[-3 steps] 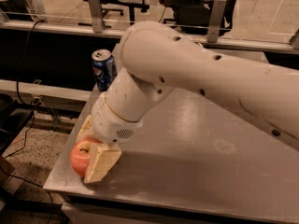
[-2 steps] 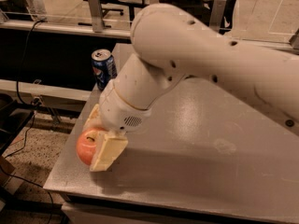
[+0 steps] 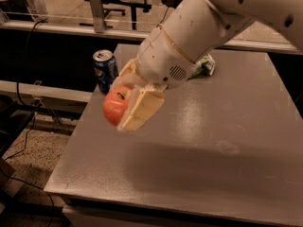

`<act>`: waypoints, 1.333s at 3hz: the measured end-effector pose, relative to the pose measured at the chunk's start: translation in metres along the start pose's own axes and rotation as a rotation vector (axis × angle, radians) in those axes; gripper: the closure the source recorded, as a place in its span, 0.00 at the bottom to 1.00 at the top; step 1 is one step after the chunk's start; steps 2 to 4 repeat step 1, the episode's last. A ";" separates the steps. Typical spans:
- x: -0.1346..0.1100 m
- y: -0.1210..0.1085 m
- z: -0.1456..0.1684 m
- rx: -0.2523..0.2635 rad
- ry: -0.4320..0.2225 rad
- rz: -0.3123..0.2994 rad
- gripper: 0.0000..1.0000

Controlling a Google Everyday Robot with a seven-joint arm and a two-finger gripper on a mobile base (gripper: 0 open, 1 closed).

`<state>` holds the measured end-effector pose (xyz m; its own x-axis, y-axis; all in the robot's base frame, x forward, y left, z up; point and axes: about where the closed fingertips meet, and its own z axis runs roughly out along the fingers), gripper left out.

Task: Pick apple

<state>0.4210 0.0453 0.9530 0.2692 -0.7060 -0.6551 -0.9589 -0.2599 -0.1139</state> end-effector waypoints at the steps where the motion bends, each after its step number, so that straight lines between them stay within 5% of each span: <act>1: -0.002 0.000 -0.002 0.001 -0.001 -0.004 1.00; 4: -0.002 0.000 -0.002 0.001 -0.001 -0.004 1.00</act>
Offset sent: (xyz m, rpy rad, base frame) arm 0.0000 0.0000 0.0000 0.0000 0.0000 0.0000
